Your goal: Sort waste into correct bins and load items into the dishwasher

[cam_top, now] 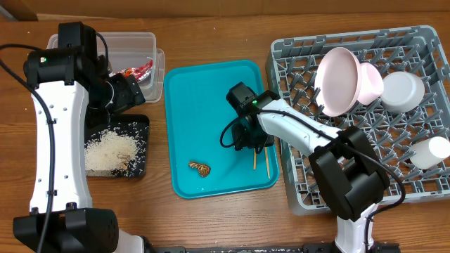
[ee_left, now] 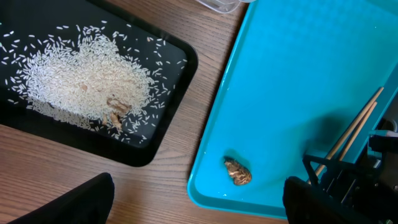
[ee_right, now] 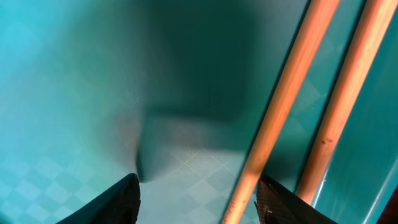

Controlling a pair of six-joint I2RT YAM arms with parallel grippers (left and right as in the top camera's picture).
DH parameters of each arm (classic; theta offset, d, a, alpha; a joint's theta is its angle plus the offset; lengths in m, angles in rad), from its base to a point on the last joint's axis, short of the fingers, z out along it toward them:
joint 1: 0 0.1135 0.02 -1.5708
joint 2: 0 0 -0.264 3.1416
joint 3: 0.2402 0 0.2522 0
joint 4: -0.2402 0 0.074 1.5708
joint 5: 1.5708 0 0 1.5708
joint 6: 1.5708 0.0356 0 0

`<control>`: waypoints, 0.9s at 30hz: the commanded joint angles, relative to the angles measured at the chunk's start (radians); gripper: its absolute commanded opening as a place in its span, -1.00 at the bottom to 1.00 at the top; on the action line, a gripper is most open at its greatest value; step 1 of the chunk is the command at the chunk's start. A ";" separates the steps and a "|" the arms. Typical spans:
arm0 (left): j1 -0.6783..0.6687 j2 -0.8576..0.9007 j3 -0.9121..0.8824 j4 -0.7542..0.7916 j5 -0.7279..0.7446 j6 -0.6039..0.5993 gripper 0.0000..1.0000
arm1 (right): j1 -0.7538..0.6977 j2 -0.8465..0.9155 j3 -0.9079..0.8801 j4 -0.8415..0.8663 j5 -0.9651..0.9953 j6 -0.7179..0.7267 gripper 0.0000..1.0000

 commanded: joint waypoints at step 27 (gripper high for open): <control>-0.007 -0.023 0.025 0.000 -0.010 0.013 0.77 | -0.002 0.054 -0.074 -0.005 -0.017 0.137 -0.66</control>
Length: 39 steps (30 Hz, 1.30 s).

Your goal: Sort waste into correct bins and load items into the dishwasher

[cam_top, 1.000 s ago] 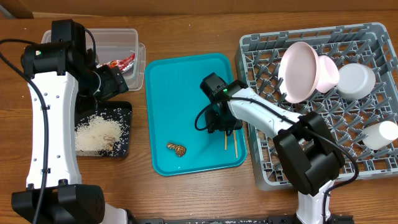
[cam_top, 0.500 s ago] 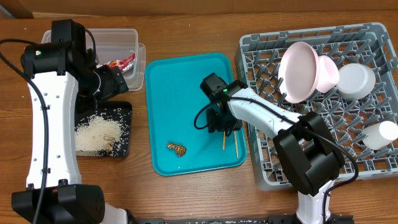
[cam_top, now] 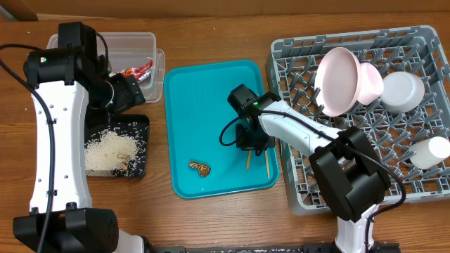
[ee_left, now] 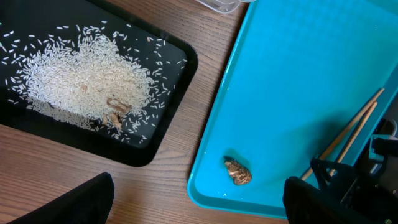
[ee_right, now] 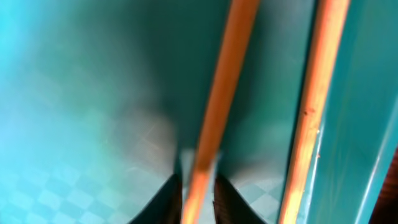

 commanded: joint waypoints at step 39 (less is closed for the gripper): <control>-0.007 -0.023 0.025 0.001 -0.010 0.013 0.77 | -0.210 -0.383 0.108 -0.372 0.133 -0.403 -0.92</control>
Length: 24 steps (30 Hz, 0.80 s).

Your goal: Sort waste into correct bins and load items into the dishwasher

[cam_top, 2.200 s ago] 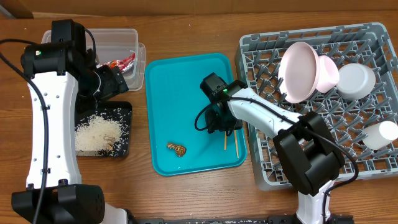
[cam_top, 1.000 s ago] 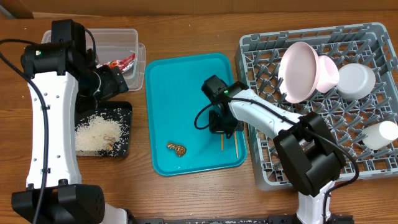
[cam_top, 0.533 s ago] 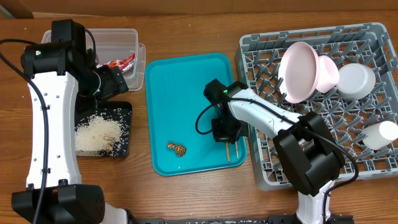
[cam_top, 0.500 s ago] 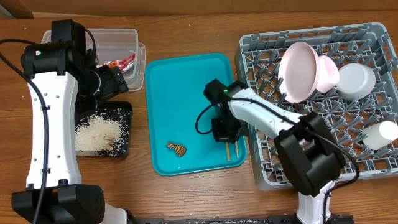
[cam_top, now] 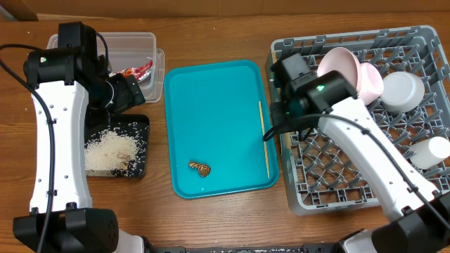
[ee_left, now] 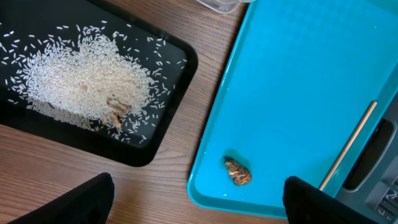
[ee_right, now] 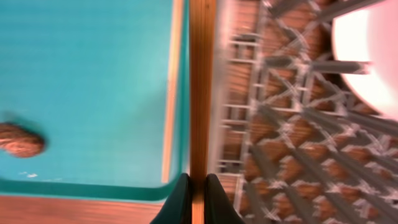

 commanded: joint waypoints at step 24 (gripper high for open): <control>-0.007 -0.023 0.025 0.001 -0.010 0.013 0.77 | -0.068 0.010 -0.264 0.068 -0.036 -0.064 -0.57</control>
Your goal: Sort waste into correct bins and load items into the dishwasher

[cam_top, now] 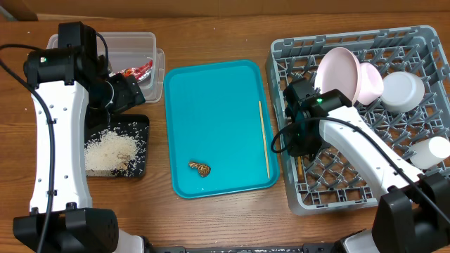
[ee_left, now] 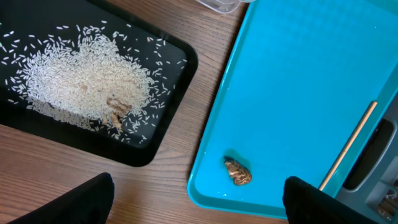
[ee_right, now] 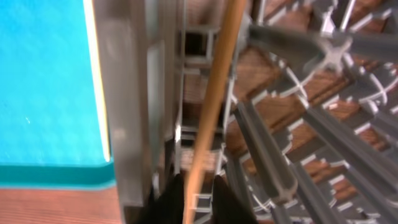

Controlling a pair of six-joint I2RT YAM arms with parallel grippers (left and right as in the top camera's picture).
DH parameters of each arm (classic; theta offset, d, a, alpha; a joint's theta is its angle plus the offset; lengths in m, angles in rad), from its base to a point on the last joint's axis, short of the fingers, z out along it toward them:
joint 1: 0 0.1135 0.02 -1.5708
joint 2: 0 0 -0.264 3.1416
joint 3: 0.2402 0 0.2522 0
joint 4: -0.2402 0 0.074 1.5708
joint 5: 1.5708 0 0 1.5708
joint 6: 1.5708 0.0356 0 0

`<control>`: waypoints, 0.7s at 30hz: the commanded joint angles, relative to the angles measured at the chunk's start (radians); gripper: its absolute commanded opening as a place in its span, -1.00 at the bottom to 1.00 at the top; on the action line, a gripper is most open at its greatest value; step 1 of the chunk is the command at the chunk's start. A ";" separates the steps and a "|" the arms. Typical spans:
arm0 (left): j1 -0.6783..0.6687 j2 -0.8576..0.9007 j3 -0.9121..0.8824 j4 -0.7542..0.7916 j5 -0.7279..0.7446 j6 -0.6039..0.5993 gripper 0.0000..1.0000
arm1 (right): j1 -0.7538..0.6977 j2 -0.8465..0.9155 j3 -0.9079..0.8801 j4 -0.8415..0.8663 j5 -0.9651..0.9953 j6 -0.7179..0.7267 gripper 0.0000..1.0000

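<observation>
My right gripper is shut on a wooden chopstick, held over the left part of the grey dish rack; the stick runs down among the rack's cells. In the overhead view that gripper sits just inside the rack's left wall. A second chopstick lies along the right side of the teal tray, with a brown food scrap near the tray's front. My left gripper hangs open and empty, high over the tray's front left corner.
A black tray holding rice is left of the teal tray. Behind it stands a clear bin with a red wrapper. The rack holds a pink bowl and two white cups.
My right gripper, still holding the chopstick, has moved from the rack's back left corner toward the front along its left side and now stands lower over the cells. The left arm is unchanged.
My right gripper stood open over two chopsticks on the teal tray. Then it was shut on one of them. Later it held that stick up at the rack's left edge, the other left on the tray. Now the stick is over the rack's cells.
</observation>
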 commanded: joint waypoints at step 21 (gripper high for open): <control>-0.007 -0.023 0.025 0.002 -0.010 0.013 0.77 | 0.082 0.088 0.385 0.075 -0.188 0.001 -0.15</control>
